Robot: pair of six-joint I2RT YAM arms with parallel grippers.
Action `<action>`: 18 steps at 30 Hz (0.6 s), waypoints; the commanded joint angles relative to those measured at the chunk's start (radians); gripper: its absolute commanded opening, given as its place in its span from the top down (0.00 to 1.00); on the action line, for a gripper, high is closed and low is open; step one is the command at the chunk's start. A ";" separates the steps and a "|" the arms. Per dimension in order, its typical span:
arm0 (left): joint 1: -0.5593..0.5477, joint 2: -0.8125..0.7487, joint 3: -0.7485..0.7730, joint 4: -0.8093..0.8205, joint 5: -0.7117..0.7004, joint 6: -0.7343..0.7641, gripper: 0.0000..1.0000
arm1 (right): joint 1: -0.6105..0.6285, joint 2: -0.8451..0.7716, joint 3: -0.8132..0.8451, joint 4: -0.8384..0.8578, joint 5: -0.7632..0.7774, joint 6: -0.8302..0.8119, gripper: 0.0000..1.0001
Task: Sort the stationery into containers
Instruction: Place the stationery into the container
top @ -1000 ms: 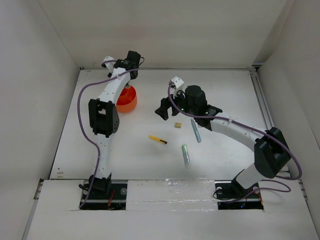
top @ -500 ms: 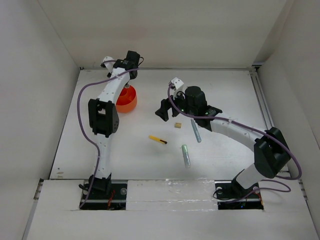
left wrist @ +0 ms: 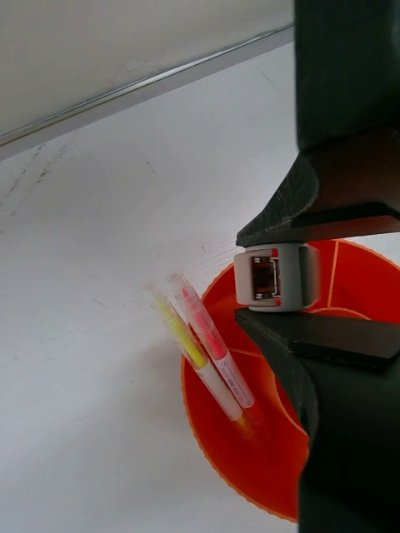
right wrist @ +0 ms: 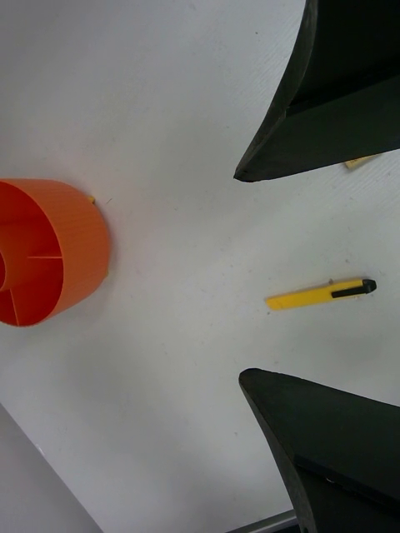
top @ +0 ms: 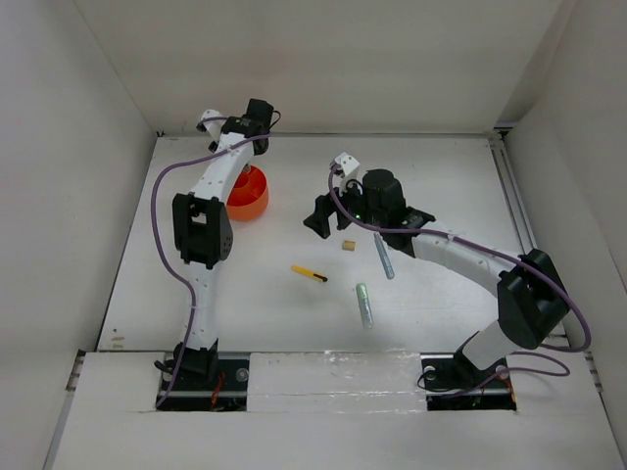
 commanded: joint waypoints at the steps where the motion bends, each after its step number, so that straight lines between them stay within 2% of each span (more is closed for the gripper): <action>1: 0.010 -0.014 -0.014 0.006 -0.070 -0.032 0.70 | 0.009 -0.020 -0.003 0.070 -0.027 -0.015 0.00; 10: 0.010 -0.023 -0.032 0.015 -0.070 -0.032 0.65 | 0.009 -0.020 -0.003 0.070 -0.027 -0.006 0.00; 18: 0.010 -0.068 -0.052 0.066 -0.051 0.022 0.46 | 0.009 -0.020 -0.003 0.070 -0.027 -0.006 0.00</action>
